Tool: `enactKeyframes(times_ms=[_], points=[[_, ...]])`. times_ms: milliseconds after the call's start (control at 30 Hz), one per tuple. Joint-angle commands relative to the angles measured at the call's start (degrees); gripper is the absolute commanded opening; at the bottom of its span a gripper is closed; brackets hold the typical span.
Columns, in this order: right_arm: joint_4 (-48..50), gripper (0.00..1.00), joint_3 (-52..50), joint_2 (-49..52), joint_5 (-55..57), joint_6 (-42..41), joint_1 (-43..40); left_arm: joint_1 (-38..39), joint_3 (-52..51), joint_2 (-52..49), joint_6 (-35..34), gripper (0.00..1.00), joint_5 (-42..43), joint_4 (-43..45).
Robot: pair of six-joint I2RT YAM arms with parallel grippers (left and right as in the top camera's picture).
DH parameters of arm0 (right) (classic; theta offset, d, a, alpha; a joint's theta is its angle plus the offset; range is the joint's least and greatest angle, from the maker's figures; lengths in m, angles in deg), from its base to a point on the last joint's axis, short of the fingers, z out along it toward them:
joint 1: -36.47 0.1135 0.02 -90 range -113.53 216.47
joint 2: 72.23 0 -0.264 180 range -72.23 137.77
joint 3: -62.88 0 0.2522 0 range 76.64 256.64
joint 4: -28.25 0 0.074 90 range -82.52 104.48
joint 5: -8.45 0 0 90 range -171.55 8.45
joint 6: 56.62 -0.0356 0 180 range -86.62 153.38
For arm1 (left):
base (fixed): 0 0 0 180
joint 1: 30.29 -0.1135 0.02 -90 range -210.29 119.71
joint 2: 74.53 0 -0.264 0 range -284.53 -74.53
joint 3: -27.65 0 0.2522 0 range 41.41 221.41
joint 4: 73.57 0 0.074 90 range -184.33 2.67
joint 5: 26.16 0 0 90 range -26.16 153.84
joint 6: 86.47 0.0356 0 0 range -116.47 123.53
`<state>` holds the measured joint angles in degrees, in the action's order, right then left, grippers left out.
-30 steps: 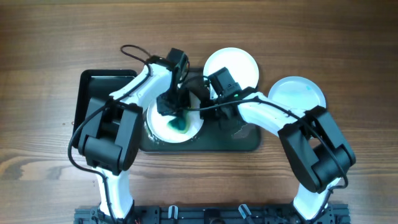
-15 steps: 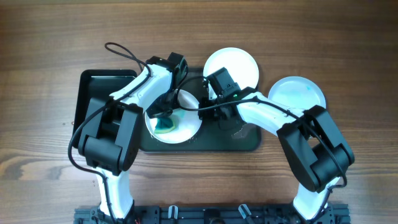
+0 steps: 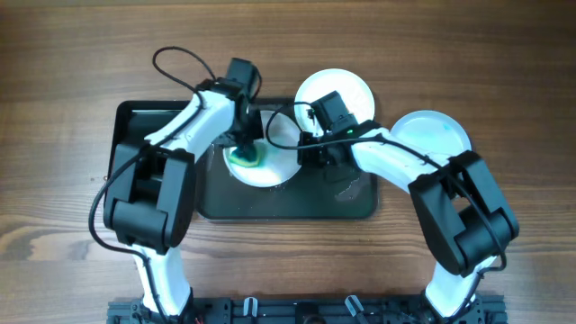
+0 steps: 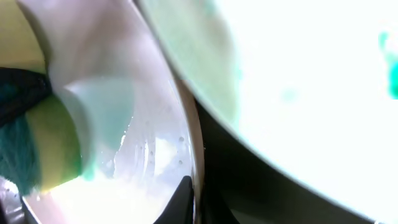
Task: Clean dirty plates on tray and stack at the side
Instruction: 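Scrub the held plate with the sponge in the left gripper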
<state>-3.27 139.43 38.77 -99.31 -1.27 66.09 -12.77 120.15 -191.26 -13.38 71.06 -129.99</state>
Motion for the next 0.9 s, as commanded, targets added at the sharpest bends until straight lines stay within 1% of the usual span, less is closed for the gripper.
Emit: enactKeyframes(times_ms=[0,67,133,333,400,433,467,533,600,700,800,867], points=[[-0.48,0.04,-0.96,2.05,0.15,2.10,1.79,2.25,-1.38,-3.91,13.97,0.04,28.20,1.18],[-0.48,0.04,-0.96,2.05,0.15,2.10,1.79,2.25,-1.38,-3.91,14.05,0.04,28.33,0.44],[-0.48,0.05,-0.96,2.05,0.15,2.08,1.79,2.25,-1.38,-3.91,15.56,0.04,28.33,-0.81],[-0.44,0.04,-0.96,2.05,0.15,2.08,1.79,2.23,-1.38,-3.91,21.75,0.04,28.04,-8.72],[-0.44,0.04,-0.98,2.05,0.15,2.08,1.79,2.23,-1.38,-3.91,22.12,0.04,24.70,-10.08],[-0.44,0.04,-0.96,2.05,0.15,2.10,1.79,2.23,-1.38,-3.91,20.79,0.04,21.97,-10.16],[-0.44,0.04,-0.98,2.05,0.15,2.10,1.79,2.23,-1.38,-3.91,18.05,0.04,17.97,-9.97],[-0.44,0.04,-0.96,2.05,0.15,2.10,1.79,2.23,-1.38,-3.91,10.75,0.04,7.52,-9.46],[-0.48,0.04,-0.96,2.05,0.15,2.01,1.79,2.23,-1.33,-3.89,2.12,0.04,-4.72,-9.84],[-0.52,0.04,-0.98,2.05,0.39,1.64,1.79,2.25,-0.24,-3.89,-8.00,0.04,-17.16,-13.64],[-0.52,0.04,-0.96,2.05,0.44,1.66,1.79,2.23,1.25,-3.89,-15.06,0.04,-24.81,-17.18],[-0.55,0.04,-0.96,2.05,0.68,1.66,1.79,2.25,1.66,-3.89,-16.94,0.04,-26.86,-17.75]])
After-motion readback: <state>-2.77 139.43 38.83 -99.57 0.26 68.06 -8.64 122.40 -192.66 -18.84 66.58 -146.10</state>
